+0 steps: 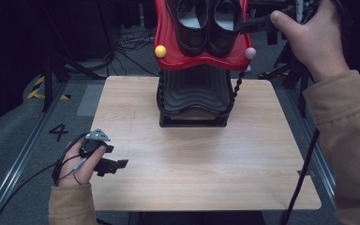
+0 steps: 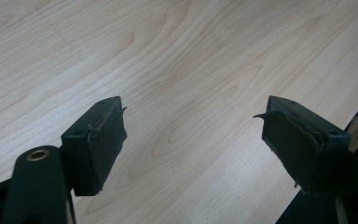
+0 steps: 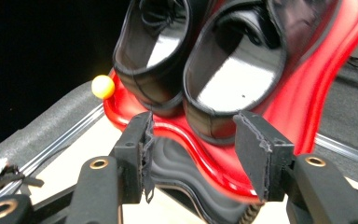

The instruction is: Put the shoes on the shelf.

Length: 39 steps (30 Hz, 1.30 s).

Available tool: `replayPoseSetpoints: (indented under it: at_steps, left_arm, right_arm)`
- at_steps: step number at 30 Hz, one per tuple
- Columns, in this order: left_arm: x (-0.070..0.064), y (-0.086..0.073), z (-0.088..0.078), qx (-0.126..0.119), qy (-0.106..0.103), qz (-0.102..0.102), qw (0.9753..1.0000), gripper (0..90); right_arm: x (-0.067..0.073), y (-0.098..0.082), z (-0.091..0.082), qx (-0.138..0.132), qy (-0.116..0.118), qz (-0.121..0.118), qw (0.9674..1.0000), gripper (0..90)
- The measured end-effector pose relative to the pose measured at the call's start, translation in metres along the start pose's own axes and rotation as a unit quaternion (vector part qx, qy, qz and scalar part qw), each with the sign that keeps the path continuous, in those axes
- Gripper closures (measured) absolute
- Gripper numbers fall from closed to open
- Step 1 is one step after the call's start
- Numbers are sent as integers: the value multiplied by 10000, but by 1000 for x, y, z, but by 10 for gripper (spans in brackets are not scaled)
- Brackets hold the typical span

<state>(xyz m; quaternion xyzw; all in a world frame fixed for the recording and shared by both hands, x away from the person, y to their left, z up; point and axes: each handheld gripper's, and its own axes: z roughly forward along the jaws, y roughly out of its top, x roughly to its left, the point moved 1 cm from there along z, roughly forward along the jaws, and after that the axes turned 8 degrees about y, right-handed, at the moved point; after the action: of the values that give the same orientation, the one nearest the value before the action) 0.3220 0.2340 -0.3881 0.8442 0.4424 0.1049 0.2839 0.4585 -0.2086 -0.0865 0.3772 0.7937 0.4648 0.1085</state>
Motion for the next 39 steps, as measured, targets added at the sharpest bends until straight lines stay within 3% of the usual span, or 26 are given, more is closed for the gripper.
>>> replayPoseSetpoints:
  at_steps: [8,14,20,25,29,31,39]
  left_arm:
    - [1,1,0,-22,5,-5,10000,218]
    - [-1,2,0,-122,40,4,9999,219]
    - [0,-4,-3,-134,54,-83,9999,222]
    - [-1,-9,-6,-96,102,-122,9998,222]
    - [-3,-11,-9,-116,120,-116,9998,221]
    - [-4,-12,-9,-145,134,-127,9997,221]
    - [-5,-11,-7,-123,81,-56,9999,222]
  right_arm:
    - [-3,-24,-29,-75,115,-52,9999,462]
    - [-9,-63,-34,39,337,-54,9994,459]
    - [-16,-94,-26,278,340,-125,9990,459]
    - [-21,-122,-14,456,558,-173,9972,446]
    - [-23,-140,-5,619,545,-196,9964,446]
    - [-26,-158,5,724,655,-144,9951,446]
    - [-32,-201,28,823,785,-171,9934,430]
